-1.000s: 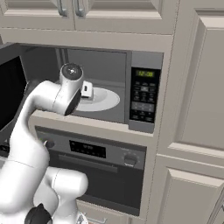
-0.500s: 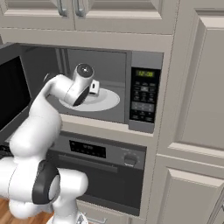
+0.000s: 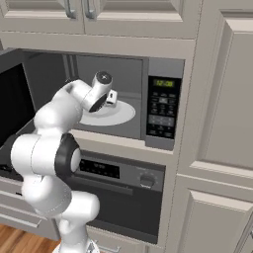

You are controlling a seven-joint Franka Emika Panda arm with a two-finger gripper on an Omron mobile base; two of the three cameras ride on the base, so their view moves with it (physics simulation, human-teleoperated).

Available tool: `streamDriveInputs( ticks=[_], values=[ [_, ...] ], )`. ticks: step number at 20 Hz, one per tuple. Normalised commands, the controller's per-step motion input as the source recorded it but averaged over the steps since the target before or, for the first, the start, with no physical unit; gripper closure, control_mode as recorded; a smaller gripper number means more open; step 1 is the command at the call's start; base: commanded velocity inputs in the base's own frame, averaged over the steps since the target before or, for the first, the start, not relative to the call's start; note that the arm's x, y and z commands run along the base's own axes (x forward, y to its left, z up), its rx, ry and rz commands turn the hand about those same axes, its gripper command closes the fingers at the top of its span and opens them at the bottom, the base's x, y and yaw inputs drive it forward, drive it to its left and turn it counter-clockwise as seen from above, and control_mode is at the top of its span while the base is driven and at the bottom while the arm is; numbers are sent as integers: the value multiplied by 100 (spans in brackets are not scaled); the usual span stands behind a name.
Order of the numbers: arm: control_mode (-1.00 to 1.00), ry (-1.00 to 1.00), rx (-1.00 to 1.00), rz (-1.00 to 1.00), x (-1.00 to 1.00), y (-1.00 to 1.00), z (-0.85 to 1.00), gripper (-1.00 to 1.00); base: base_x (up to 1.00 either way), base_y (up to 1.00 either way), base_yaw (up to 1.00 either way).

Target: Pick the carrot from the counter and place it in the microwave.

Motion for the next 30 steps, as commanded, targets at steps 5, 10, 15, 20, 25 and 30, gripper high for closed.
streamDriveInputs(
  ticks=[5, 10, 15, 20, 25, 30],
  values=[
    [-100, 15, -2, 0, 57, 0, -41, 100, 0, 0, 0],
    [-100, 12, -1, 0, 41, 0, -29, 100, 0, 0, 0],
    [-100, 2, -1, 0, 1, 0, -21, -100, 0, 0, 0],
    [-100, -2, 0, 0, -9, 0, -5, -100, 0, 0, 0],
    [-100, -14, -1, 0, -15, 0, 0, -100, 0, 0, 0],
    [-100, -15, 0, 0, -81, 0, 0, -100, 0, 0, 0]
  ],
)
